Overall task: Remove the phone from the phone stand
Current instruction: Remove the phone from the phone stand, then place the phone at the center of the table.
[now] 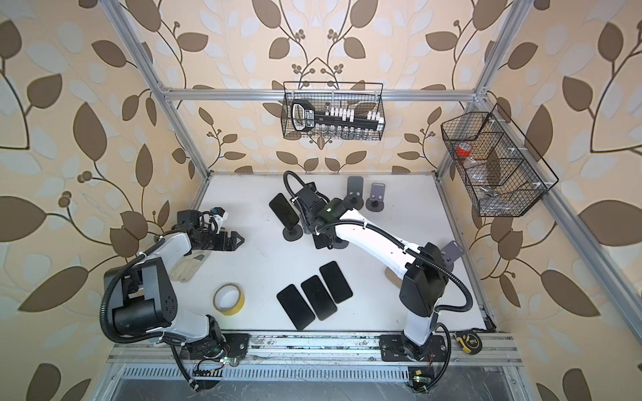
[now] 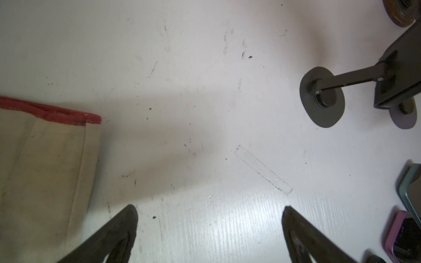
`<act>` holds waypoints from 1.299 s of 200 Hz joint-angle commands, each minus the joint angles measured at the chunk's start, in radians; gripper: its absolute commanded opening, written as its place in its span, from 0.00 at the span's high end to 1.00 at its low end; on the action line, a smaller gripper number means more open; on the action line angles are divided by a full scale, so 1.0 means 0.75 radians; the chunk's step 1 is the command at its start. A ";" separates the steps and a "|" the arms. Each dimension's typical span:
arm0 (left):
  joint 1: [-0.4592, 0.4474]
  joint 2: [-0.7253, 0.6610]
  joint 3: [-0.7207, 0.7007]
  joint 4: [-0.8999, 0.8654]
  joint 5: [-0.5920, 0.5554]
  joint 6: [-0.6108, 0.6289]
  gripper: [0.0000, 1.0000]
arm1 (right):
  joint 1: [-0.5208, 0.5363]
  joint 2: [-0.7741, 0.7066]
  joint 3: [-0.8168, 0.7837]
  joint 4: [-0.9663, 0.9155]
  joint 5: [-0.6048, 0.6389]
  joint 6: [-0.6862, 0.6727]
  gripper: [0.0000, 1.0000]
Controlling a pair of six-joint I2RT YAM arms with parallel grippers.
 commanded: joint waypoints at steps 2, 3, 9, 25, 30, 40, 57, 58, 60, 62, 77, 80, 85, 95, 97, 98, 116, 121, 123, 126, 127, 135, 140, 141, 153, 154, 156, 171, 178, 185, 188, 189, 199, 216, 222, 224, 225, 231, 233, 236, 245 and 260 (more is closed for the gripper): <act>0.013 -0.025 0.015 -0.014 0.038 0.026 0.01 | 0.018 0.023 0.047 -0.018 -0.052 -0.023 0.39; 0.013 -0.026 0.015 -0.014 0.038 0.026 0.01 | 0.020 0.024 0.047 -0.019 -0.056 -0.024 0.39; 0.012 -0.027 0.014 -0.013 0.037 0.026 0.01 | 0.021 0.028 0.045 -0.021 -0.062 -0.031 0.39; 0.012 -0.027 0.014 -0.013 0.037 0.026 0.01 | 0.024 0.042 0.040 -0.022 -0.068 -0.043 0.39; 0.012 -0.028 0.015 -0.013 0.037 0.025 0.01 | 0.024 0.046 0.040 -0.026 -0.064 -0.045 0.39; 0.012 -0.028 0.010 -0.014 0.038 0.026 0.01 | 0.024 0.057 0.042 -0.028 -0.064 -0.055 0.39; 0.012 -0.027 0.012 -0.014 0.037 0.026 0.01 | 0.024 0.076 0.042 -0.027 -0.075 -0.067 0.39; 0.012 -0.028 0.010 -0.013 0.037 0.025 0.01 | 0.024 0.078 0.042 -0.028 -0.076 -0.068 0.39; 0.012 -0.028 0.011 -0.013 0.036 0.026 0.01 | 0.023 0.081 0.044 -0.029 -0.076 -0.069 0.39; 0.012 -0.028 0.012 -0.014 0.037 0.026 0.01 | 0.024 0.083 0.044 -0.028 -0.077 -0.069 0.39; 0.012 -0.027 0.014 -0.013 0.037 0.026 0.01 | 0.025 0.101 0.047 -0.022 -0.087 -0.083 0.39; 0.012 -0.027 0.015 -0.013 0.037 0.027 0.01 | 0.025 0.105 0.048 -0.022 -0.086 -0.084 0.39; 0.012 -0.027 0.014 -0.014 0.038 0.026 0.01 | 0.024 0.112 0.048 -0.021 -0.090 -0.087 0.39; 0.012 -0.028 0.014 -0.013 0.037 0.026 0.01 | 0.023 0.128 0.050 -0.013 -0.098 -0.097 0.39; 0.012 -0.027 0.013 -0.013 0.037 0.027 0.01 | 0.022 0.131 0.050 -0.013 -0.099 -0.097 0.39; 0.012 -0.027 0.014 -0.015 0.037 0.027 0.01 | 0.021 0.133 0.050 -0.014 -0.099 -0.097 0.39; 0.012 -0.028 0.015 -0.015 0.037 0.026 0.01 | 0.017 0.161 0.061 -0.017 -0.101 -0.090 0.39; 0.012 -0.027 0.015 -0.015 0.037 0.026 0.01 | 0.015 0.170 0.064 -0.020 -0.102 -0.088 0.39; 0.012 -0.028 0.014 -0.015 0.037 0.026 0.01 | 0.013 0.173 0.065 -0.021 -0.102 -0.085 0.39; 0.012 -0.028 0.015 -0.015 0.037 0.026 0.01 | 0.013 0.176 0.065 -0.019 -0.105 -0.087 0.39; 0.012 -0.027 0.015 -0.015 0.037 0.025 0.01 | 0.012 0.176 0.065 -0.019 -0.105 -0.087 0.39; 0.012 -0.027 0.014 -0.015 0.037 0.026 0.01 | 0.007 0.188 0.063 -0.017 -0.117 -0.089 0.39; 0.013 -0.026 0.015 -0.015 0.037 0.026 0.01 | 0.003 0.194 0.064 -0.014 -0.129 -0.090 0.39; 0.012 -0.025 0.014 -0.015 0.037 0.026 0.01 | 0.003 0.195 0.064 -0.013 -0.131 -0.090 0.39; 0.013 -0.025 0.014 -0.015 0.038 0.027 0.01 | -0.008 0.211 0.063 -0.006 -0.161 -0.092 0.39; 0.013 -0.026 0.014 -0.015 0.038 0.028 0.01 | -0.009 0.213 0.063 -0.006 -0.163 -0.093 0.39; 0.013 -0.025 0.013 -0.015 0.038 0.028 0.01 | -0.011 0.215 0.062 -0.004 -0.169 -0.093 0.39; 0.013 -0.029 0.015 -0.015 0.039 0.028 0.01 | -0.024 0.236 0.062 0.000 -0.194 -0.097 0.39; 0.012 -0.028 0.012 -0.016 0.040 0.028 0.01 | -0.029 0.248 0.064 0.003 -0.205 -0.097 0.40; 0.012 -0.028 0.011 -0.015 0.040 0.028 0.01 | -0.033 0.256 0.064 0.004 -0.213 -0.099 0.39; 0.012 -0.028 0.011 -0.015 0.040 0.028 0.01 | -0.034 0.260 0.064 0.007 -0.216 -0.101 0.39; 0.013 -0.027 0.011 -0.016 0.040 0.027 0.01 | -0.034 0.263 0.064 0.007 -0.217 -0.103 0.39; 0.012 -0.029 0.012 -0.015 0.040 0.028 0.01 | -0.038 0.277 0.066 0.004 -0.230 -0.106 0.40; 0.012 -0.026 0.015 -0.017 0.040 0.028 0.01 | -0.042 0.304 0.076 -0.002 -0.243 -0.109 0.39; 0.012 -0.025 0.014 -0.017 0.039 0.028 0.01 | -0.043 0.315 0.087 -0.010 -0.250 -0.109 0.39; 0.012 -0.026 0.015 -0.018 0.039 0.028 0.01 | -0.043 0.319 0.091 -0.014 -0.251 -0.108 0.39; 0.012 -0.025 0.015 -0.017 0.039 0.028 0.01 | -0.043 0.320 0.092 -0.015 -0.252 -0.107 0.39; 0.012 -0.027 0.014 -0.017 0.040 0.028 0.01 | -0.043 0.333 0.104 -0.027 -0.254 -0.106 0.40; 0.012 -0.027 0.015 -0.018 0.040 0.028 0.01 | -0.043 0.338 0.109 -0.032 -0.256 -0.107 0.39; 0.012 -0.027 0.014 -0.017 0.040 0.029 0.01 | -0.043 0.344 0.113 -0.035 -0.255 -0.107 0.39; 0.012 -0.026 0.015 -0.019 0.040 0.030 0.01 | -0.044 0.354 0.123 -0.039 -0.256 -0.106 0.39; 0.012 -0.027 0.014 -0.019 0.042 0.030 0.01 | -0.047 0.365 0.126 -0.034 -0.257 -0.109 0.39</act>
